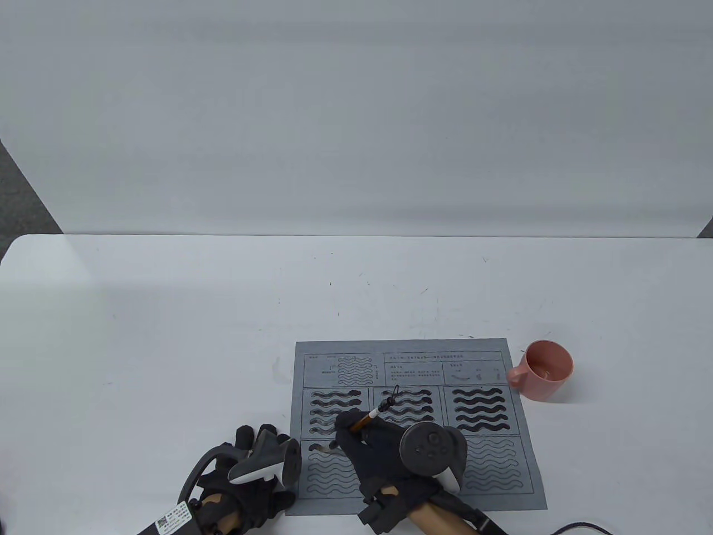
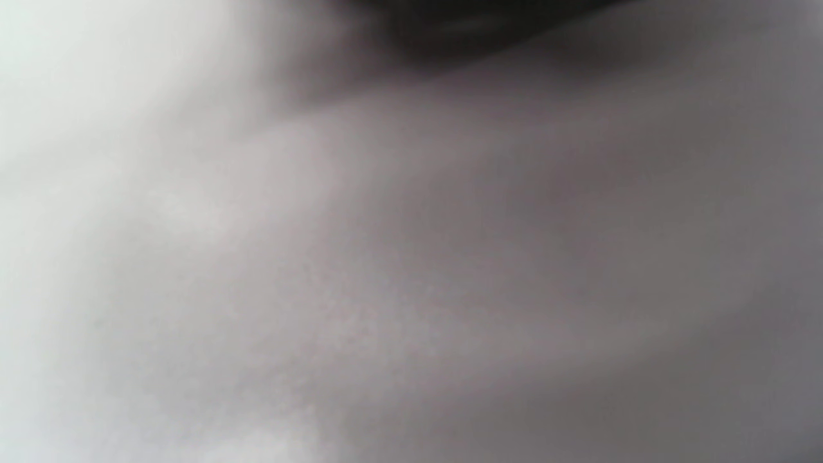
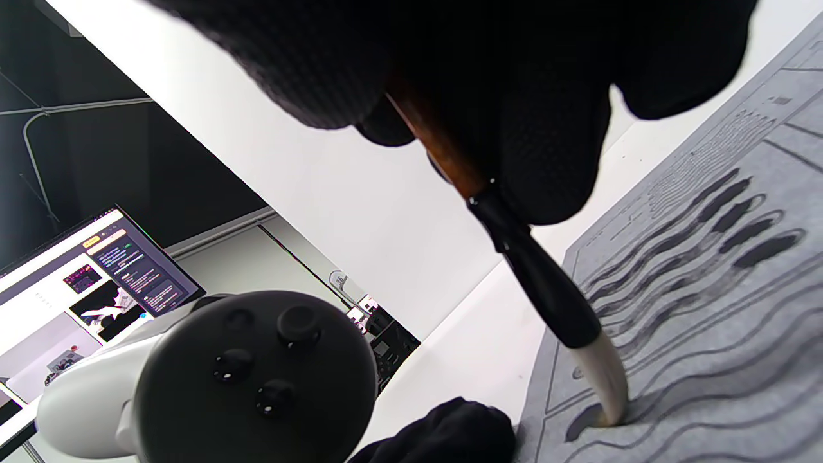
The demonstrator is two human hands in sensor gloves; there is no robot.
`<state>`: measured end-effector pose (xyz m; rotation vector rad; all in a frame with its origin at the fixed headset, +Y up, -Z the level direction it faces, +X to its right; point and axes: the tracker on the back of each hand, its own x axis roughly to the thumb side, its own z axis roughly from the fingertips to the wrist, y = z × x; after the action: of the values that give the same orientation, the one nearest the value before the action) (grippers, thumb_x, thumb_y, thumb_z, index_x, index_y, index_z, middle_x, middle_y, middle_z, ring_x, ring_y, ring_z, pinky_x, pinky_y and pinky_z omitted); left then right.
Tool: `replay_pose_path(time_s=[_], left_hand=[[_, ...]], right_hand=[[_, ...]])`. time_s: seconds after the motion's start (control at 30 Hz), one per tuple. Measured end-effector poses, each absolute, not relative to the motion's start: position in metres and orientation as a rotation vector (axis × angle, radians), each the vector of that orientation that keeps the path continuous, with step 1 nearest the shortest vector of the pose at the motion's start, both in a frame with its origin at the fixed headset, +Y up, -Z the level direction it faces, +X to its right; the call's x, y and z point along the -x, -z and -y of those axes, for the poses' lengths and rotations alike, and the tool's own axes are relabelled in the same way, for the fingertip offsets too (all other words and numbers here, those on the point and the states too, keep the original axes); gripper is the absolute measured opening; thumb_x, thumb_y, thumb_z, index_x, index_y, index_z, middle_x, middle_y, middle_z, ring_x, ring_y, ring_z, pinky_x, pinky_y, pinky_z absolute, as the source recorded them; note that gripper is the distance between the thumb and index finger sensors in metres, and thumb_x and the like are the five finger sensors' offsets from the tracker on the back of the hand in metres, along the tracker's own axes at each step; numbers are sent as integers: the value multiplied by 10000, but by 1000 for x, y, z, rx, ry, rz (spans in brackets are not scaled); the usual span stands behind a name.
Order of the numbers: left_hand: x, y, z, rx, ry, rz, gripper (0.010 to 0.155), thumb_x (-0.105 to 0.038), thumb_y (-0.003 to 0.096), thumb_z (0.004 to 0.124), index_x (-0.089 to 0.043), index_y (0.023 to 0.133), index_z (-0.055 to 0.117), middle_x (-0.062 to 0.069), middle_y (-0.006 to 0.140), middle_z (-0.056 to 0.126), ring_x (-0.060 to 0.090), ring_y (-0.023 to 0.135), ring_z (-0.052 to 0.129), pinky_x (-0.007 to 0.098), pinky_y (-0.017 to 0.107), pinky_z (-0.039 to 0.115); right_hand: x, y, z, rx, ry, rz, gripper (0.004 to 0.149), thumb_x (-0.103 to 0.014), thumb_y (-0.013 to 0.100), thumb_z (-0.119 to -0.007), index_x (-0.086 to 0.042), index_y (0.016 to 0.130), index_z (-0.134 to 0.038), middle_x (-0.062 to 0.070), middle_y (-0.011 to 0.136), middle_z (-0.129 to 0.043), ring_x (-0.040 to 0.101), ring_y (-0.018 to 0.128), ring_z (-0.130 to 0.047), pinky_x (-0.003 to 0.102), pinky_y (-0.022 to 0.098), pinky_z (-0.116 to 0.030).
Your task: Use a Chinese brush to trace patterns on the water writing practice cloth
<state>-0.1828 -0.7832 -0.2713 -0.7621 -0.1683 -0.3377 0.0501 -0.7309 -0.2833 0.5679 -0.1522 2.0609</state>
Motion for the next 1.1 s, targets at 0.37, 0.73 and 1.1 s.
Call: replay_pose_path(time_s=[0.37,0.73,1.1], left_hand=[[183,271,783,762,338,168,935,-636,311,399,-310,885,-263,63,1005,-279,475,1028,-123,688,780,187],[183,271,783,762,338,168,934,-635,310,397,-310,884,-264,64,1005,-279,476,1028,-122,687,781,187],[183,271,783,762,338,168,933,-635,309,395,-309,883,-265,65,1004,-281,475,1028,-123,687,780,186]], right_hand=[[-55,285,731,-547,-2056,151,339,-265,494,-791,-95,787,-809,198,784,-929,412,608,-1011,645,496,-744],[-61,287,731,-520,-2047,149,340,-263,494,-787,-91,786,-808,200,781,-928,416,608,-1006,650,499,-736],[-63,288,731,-510,-2044,155,341,-265,496,-785,-89,787,-808,202,782,-926,421,609,-1002,653,500,-731]])
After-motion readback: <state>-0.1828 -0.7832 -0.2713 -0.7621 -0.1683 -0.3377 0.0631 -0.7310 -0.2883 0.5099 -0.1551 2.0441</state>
